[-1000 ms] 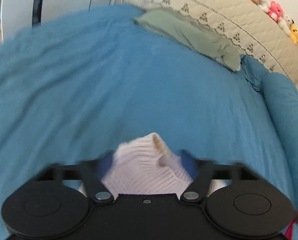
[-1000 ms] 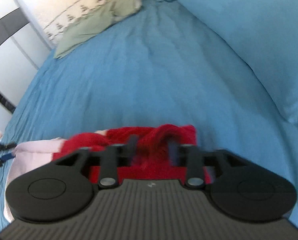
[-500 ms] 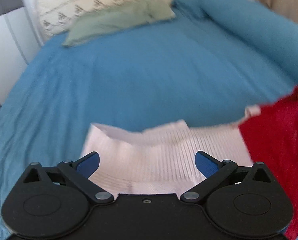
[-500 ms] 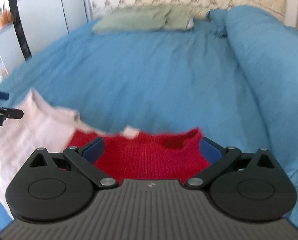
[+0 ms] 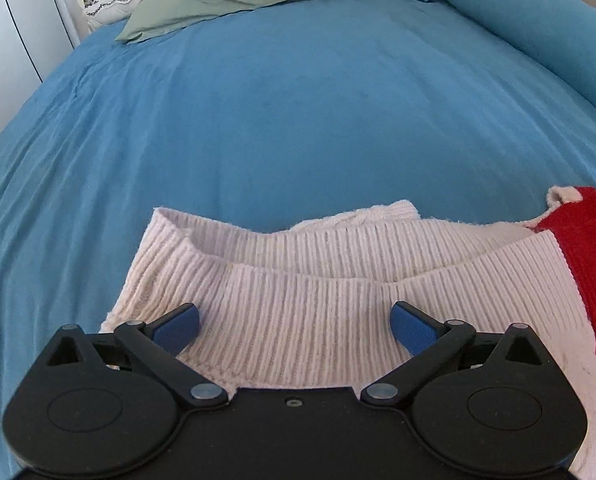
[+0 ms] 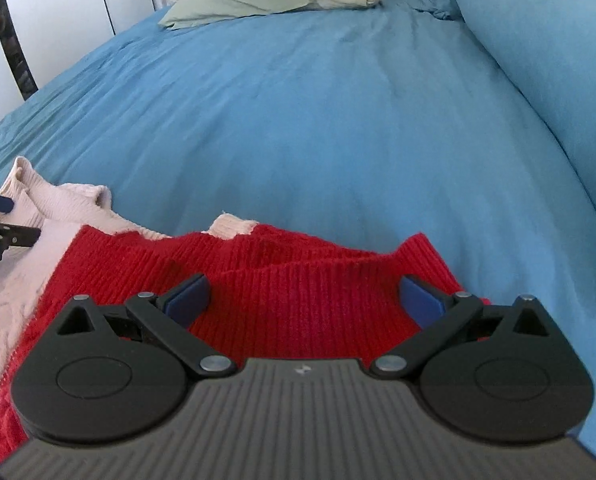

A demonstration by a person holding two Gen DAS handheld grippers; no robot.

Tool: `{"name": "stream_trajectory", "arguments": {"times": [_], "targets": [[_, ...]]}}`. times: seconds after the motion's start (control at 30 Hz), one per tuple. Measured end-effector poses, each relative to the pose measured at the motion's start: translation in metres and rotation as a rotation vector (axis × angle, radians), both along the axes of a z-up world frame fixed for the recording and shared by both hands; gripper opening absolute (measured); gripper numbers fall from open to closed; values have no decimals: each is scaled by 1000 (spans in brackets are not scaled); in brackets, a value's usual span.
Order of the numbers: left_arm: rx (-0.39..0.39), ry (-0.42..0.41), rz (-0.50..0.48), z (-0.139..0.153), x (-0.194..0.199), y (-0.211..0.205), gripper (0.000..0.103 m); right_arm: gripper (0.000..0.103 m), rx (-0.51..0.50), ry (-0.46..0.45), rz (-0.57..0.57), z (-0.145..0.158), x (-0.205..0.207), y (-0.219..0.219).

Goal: Fold small clothes
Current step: 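Open both grippers and release the folded hem onto the sweater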

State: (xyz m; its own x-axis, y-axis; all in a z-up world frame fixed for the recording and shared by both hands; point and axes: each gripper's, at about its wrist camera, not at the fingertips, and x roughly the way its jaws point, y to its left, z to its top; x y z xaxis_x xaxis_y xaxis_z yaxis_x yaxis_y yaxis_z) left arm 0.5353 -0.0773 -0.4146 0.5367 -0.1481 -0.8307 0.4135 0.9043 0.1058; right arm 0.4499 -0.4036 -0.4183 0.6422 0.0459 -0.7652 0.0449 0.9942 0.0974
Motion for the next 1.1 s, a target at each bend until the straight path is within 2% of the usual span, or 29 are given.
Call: {"name": "stream_trajectory", "arguments": {"times": [0.1, 0.23, 0.3, 0.43, 0.5, 0.63, 0.73, 0.8, 0.87, 0.97, 1.1], "targets": [[0, 11, 14, 11, 1, 0, 103, 103, 19, 7, 1, 12, -3, -3], [-11, -75, 74, 52, -12, 8, 103, 103, 76, -54, -17, 49, -17, -9], [-47, -115, 108, 77, -30, 15, 103, 103, 96, -81, -46, 72, -33, -12], [-150, -90, 139, 103, -73, 24, 103, 103, 189, -87, -162, 102, -83, -17], [-166, -75, 142, 102, -103, 21, 103, 103, 176, -61, -210, 104, -110, -8], [-83, 12, 173, 64, -140, 11, 103, 103, 59, 22, -256, 81, -150, 18], [-53, 62, 190, 27, -144, 13, 103, 103, 24, 51, -251, 52, -166, 35], [-96, 58, 196, 16, -143, 19, 103, 103, 1, 80, -243, 34, -167, 41], [-126, 59, 205, 14, -140, 23, 103, 103, -13, 72, -240, 25, -170, 42], [-92, 74, 195, 17, -136, 17, 103, 103, -14, 51, -242, 25, -171, 41], [-42, 77, 212, 43, -134, 5, 103, 103, 4, 18, -275, 49, -184, 38]]}}
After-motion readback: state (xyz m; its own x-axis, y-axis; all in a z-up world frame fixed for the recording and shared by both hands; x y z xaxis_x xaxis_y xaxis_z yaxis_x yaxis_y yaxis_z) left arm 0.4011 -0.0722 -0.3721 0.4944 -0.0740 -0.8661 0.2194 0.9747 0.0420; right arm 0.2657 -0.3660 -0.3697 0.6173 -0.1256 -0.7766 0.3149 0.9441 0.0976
